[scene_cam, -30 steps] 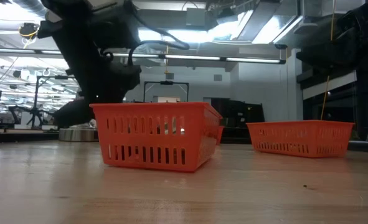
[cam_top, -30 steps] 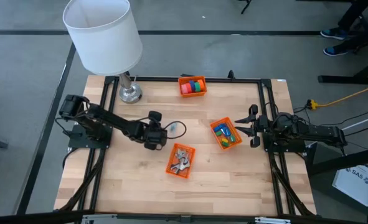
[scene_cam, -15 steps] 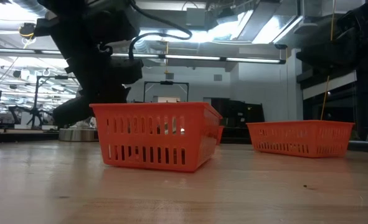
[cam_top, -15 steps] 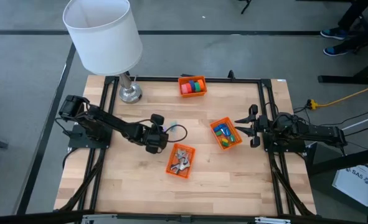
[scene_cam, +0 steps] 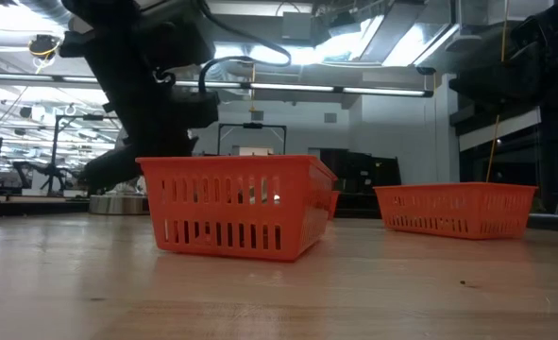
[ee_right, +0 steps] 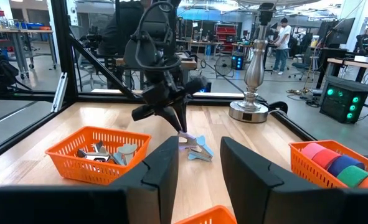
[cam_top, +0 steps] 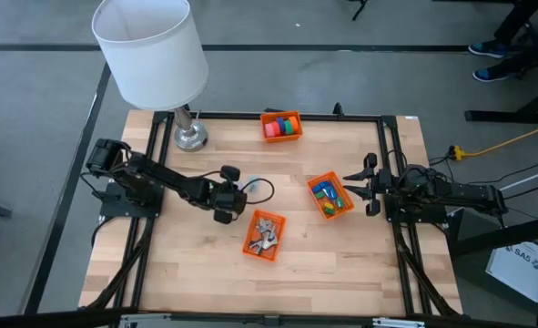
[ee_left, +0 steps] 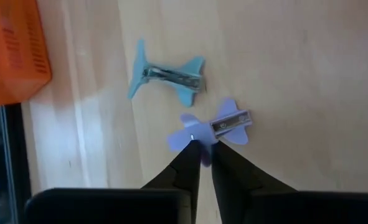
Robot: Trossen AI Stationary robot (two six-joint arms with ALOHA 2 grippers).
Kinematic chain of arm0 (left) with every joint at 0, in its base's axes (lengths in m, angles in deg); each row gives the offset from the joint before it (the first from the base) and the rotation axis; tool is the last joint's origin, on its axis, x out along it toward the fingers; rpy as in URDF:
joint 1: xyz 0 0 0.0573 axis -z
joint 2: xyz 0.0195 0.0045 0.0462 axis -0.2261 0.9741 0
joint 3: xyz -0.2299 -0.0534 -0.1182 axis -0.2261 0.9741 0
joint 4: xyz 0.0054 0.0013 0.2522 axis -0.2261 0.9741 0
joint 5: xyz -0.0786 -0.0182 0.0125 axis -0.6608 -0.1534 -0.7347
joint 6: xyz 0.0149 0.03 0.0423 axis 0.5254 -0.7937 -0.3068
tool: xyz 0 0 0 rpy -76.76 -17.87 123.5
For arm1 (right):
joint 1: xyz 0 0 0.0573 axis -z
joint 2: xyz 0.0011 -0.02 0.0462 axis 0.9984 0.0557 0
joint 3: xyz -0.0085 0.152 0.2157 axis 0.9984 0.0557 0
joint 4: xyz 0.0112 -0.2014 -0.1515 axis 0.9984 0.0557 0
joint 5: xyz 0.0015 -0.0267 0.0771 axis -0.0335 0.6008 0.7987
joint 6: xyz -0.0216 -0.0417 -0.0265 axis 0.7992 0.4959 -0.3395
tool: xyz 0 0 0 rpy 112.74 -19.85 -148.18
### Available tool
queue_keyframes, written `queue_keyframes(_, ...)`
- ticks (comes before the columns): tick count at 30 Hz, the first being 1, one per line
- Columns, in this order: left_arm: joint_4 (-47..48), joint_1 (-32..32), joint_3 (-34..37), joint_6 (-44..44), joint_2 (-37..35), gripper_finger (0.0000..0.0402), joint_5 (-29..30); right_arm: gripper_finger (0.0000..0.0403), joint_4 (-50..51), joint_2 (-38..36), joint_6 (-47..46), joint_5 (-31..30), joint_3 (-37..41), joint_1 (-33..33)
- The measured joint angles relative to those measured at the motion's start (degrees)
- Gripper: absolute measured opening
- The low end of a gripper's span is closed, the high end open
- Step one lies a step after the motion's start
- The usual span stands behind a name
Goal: Pick and place Stapler, Stapler remover, tape
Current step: Put the violet staple remover into the bottom orange bin
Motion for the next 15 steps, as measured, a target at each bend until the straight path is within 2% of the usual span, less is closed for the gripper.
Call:
queue_keyframes(8, -0.7, -2.3, -0.1, 5.3, 0.2, 0.0006, -0.2, 0.0124, 0.0, 0.0, 0.0, 0.0, 0.0, 0.0)
queue_keyframes(15, -2.3, -1.0, 0.0, 6.7, -2.7, 0.0003, 4.0, 0.0124, 0.0, 0.0, 0.0, 0.0, 0.0, 0.0)
